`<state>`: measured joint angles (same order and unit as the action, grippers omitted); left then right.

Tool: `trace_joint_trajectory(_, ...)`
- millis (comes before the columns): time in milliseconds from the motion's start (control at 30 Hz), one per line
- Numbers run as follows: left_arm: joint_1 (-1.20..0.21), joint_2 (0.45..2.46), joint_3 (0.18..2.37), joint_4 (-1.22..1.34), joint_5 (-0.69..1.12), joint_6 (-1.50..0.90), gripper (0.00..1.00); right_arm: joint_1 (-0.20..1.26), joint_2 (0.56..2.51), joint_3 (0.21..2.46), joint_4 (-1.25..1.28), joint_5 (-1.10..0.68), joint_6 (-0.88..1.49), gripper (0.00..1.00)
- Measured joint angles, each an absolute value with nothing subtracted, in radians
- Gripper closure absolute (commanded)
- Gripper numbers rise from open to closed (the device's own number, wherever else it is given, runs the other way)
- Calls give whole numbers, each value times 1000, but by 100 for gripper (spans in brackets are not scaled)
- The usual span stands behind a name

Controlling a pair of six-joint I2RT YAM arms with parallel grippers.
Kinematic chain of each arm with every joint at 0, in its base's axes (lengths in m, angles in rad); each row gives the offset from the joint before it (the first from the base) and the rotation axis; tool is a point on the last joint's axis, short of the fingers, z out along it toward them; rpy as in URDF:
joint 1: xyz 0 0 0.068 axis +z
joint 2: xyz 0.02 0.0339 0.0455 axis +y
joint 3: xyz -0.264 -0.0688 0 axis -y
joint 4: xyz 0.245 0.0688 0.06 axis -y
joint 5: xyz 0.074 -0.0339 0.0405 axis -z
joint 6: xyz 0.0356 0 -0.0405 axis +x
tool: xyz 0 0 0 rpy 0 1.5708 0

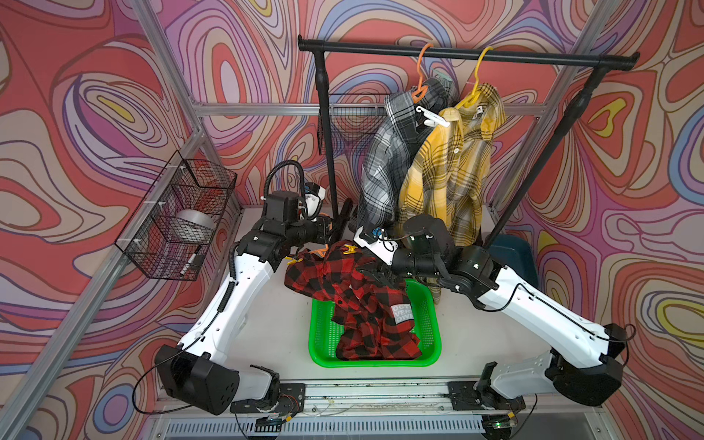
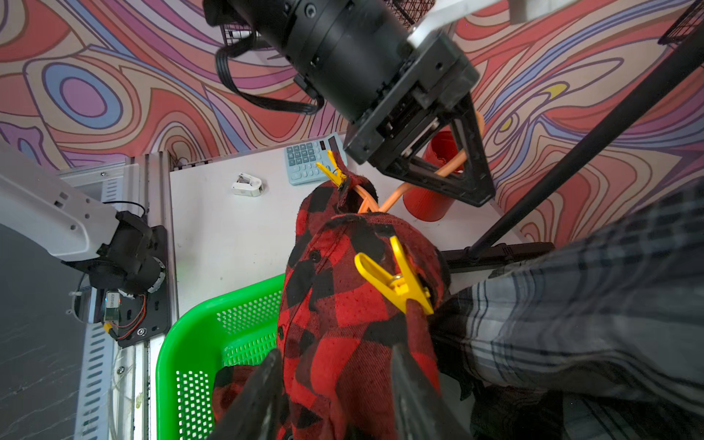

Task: Remove the clothespins securing long-sleeve shirts to the hanger
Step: Adjust the long-sleeve shirt on the hanger.

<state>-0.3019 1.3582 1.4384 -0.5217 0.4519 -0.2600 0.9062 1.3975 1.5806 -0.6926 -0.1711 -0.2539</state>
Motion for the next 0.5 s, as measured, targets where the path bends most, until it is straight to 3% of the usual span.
trace_joint_trajectory(500, -302, 1385, 1459, -577, 453, -254, 100, 909, 1491, 1619, -625, -178, -258, 59)
